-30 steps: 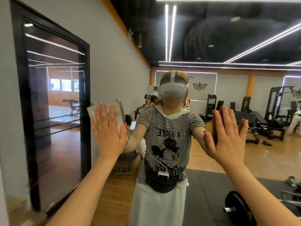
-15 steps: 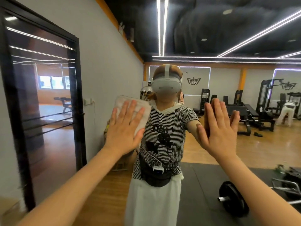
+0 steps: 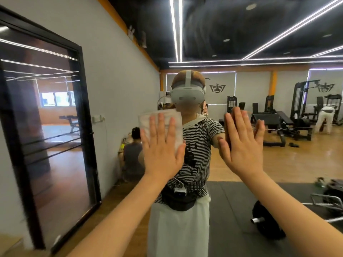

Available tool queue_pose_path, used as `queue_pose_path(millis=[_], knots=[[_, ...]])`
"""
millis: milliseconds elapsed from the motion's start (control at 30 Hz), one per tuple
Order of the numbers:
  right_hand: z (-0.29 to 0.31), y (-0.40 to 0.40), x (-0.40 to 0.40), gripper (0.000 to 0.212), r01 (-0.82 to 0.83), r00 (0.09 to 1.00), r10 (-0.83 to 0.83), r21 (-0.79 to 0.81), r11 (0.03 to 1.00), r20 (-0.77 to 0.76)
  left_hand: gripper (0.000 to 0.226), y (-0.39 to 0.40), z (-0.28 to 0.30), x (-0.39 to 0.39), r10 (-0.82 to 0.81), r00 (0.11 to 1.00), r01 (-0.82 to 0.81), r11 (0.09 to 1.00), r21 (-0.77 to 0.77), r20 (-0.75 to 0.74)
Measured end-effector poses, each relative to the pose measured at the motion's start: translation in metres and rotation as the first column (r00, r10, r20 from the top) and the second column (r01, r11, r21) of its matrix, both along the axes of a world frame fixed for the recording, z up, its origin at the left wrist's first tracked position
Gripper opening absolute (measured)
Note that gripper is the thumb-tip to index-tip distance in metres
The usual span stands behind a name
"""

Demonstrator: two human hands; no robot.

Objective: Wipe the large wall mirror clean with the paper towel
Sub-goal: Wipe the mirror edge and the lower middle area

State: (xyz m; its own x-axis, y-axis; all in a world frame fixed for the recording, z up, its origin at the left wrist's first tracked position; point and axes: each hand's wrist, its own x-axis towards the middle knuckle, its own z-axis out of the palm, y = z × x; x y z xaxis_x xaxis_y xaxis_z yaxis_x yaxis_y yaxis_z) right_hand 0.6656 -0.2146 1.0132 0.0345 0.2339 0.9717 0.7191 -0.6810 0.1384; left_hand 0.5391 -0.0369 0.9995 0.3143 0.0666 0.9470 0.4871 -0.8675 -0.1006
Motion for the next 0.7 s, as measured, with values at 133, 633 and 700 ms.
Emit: queue_pose_path(millis=[133, 633, 700], knots=[[0.000, 0.000, 0.000, 0.060, -0.007, 1.000, 0.007, 0.018, 1.000, 0.015, 0.075, 0.042, 0.003, -0.029, 0.010, 0.994, 0.013, 0.978, 0.207, -0.111], [-0.003, 0.004, 0.002, 0.060, 0.023, 0.999, -0.024, 0.019, 1.000, 0.041, 0.062, -0.032, -0.004, 0.025, 0.004, 0.994, 0.008, 0.993, -0.117, 0.106], [-0.003, 0.003, 0.002, 0.061, 0.016, 0.999, -0.017, 0.014, 1.000, 0.038, 0.062, -0.029, -0.005, 0.022, 0.002, 0.996, 0.006, 0.996, -0.086, 0.094]])
